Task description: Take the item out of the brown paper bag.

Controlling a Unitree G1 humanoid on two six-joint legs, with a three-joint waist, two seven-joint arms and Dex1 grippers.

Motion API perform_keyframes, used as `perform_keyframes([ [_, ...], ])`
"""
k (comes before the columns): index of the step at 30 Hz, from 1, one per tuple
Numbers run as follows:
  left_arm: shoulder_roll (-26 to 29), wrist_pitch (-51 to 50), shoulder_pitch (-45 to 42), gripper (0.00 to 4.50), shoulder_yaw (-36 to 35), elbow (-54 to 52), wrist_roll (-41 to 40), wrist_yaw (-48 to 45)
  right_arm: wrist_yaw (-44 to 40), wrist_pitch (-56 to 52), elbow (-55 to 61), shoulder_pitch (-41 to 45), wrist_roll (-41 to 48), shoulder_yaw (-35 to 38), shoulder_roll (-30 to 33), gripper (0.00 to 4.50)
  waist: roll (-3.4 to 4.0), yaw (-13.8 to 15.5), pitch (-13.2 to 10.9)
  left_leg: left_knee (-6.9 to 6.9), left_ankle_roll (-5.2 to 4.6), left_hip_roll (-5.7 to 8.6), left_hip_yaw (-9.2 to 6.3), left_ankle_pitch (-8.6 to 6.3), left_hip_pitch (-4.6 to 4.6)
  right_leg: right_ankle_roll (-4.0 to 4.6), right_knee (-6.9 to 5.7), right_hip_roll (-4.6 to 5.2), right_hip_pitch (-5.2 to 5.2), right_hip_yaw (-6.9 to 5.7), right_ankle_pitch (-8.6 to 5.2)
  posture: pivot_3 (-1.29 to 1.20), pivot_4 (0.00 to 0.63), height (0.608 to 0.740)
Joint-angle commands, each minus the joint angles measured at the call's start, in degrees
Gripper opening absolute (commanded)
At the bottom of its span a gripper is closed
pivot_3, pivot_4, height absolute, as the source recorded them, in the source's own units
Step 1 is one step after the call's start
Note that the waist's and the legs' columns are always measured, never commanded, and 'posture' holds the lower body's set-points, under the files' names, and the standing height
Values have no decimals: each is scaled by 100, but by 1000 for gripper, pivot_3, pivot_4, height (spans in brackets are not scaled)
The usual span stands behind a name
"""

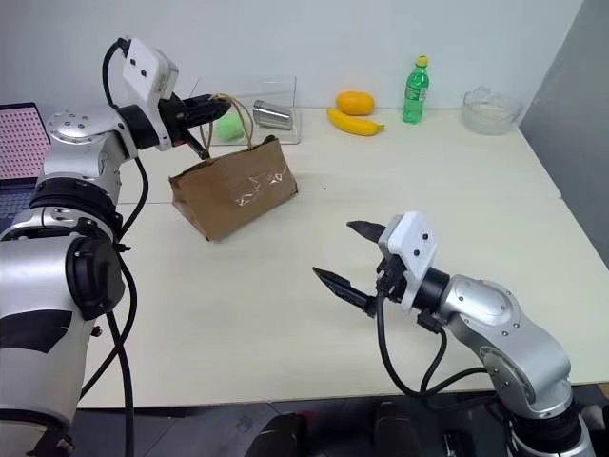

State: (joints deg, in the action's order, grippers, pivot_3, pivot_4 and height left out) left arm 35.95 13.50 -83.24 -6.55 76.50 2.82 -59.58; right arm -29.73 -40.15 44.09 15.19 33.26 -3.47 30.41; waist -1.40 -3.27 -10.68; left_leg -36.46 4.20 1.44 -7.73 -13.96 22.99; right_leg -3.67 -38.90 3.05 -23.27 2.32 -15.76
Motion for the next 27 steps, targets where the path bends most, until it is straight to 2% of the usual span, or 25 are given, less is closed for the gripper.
perform_keyframes([
  [1, -111, 395, -534, 19, -47, -171, -72, -199, -124, 237, 389, -193, 36, 76, 103, 4500, -4, 3, -2, -2, 0, 0, -1, 0, 0, 0, 0, 0, 0, -1, 0, 0, 150, 740],
  [8, -583, 494, -886, 19, -44, -120, -83, -549, 32, 420, 590, -591, -85, 168, 103, 4500, -4, 1, -2, -19, -1, 1, 0, -1, 3, -1, -7, -1, 2, 1, -1, 0, 150, 740],
  [18, -1159, 469, -862, 19, -29, -3, 85, 67, 618, 668, 756, -891, -554, 400, -9, 4500, -5, -8, -3, -28, -1, 2, 2, -1, 2, -1, -12, -1, 3, 5, 0, 0, 150, 740],
  [27, -1302, 293, -773, 19, -105, 30, 92, 211, 1116, 451, 1033, -1045, -546, 618, -105, 4500, -5, -11, -3, -30, -1, 2, 3, -1, 2, -1, -14, -1, 3, 6, 0, 0, 150, 740],
])
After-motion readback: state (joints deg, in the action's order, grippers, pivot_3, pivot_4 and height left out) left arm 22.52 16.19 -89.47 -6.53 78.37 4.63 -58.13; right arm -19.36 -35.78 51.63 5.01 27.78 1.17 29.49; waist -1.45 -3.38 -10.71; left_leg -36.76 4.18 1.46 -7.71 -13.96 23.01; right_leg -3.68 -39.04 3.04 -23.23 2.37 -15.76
